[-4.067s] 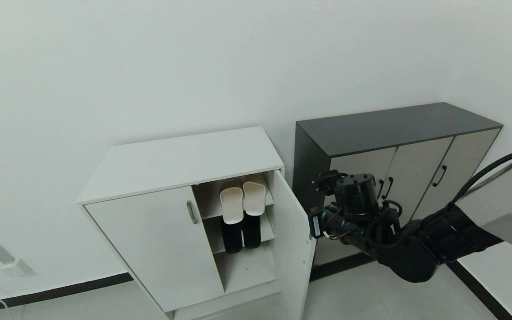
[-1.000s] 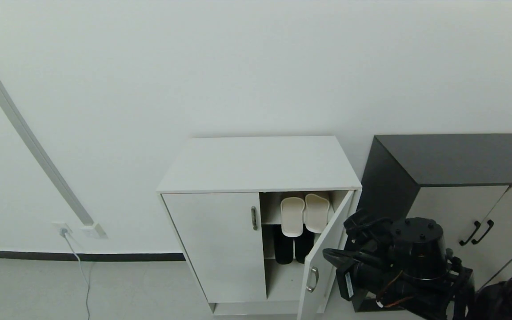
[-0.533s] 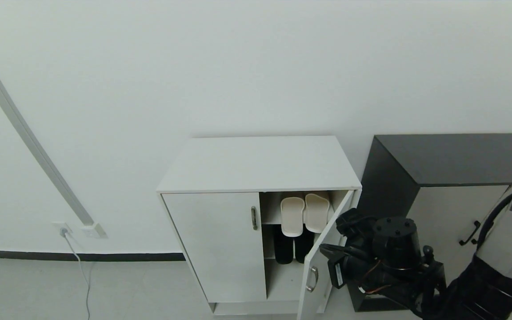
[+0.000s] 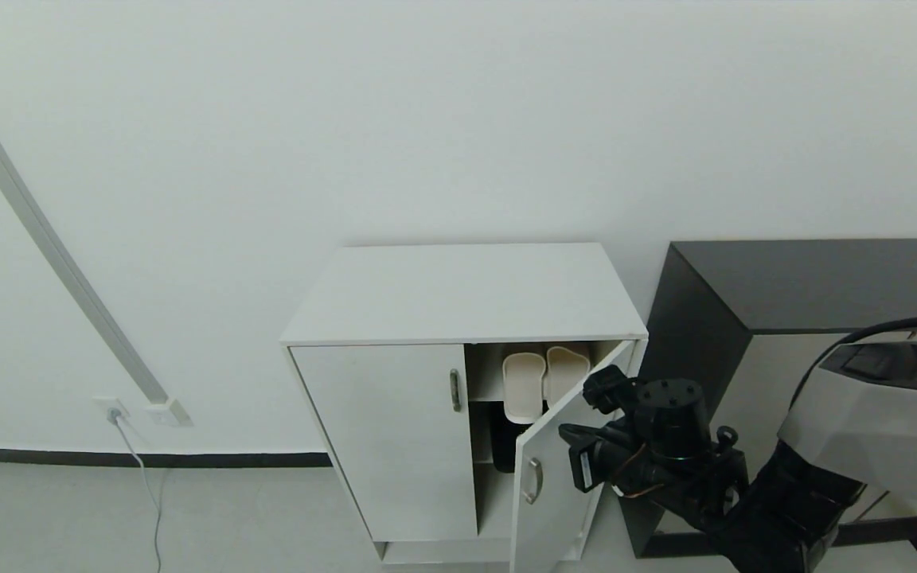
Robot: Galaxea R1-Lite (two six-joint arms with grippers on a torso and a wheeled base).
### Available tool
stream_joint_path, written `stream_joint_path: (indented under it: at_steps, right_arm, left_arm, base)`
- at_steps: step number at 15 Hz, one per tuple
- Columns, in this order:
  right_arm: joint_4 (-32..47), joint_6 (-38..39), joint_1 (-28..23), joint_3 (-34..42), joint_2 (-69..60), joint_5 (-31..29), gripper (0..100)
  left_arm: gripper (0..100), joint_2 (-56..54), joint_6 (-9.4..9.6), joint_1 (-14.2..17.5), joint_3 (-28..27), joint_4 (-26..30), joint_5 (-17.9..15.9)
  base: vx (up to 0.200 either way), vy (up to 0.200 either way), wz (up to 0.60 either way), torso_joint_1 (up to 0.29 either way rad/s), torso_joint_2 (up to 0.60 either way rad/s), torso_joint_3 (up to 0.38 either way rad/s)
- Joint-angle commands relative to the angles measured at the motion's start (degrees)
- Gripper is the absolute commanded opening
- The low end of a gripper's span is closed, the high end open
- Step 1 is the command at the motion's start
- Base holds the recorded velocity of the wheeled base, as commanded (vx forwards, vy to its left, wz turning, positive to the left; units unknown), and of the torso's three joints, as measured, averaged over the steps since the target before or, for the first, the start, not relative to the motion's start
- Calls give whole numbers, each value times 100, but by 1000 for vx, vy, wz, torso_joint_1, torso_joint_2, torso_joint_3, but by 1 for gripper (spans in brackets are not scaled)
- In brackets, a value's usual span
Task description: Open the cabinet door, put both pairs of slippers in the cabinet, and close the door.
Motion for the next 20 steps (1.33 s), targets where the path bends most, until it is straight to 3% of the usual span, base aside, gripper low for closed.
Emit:
stream_joint_path:
  at_steps: [1,11,20]
  right_arm:
    - [13,0,-60,-198,202,10,0]
    - [356,0,-324,-1438,773,10,0]
    - [1332,0,-430,-2835,1239,-34,0]
  left_arm:
    - [0,-1,-1,0,0,-5,1]
    - [0,-1,-1,0,0,4,1]
    - [0,-1,-1,0,0,-5,1]
  base:
    - [0,0,0,0,0,0]
    - [0,0,0,0,0,0]
    - [0,0,0,0,0,0]
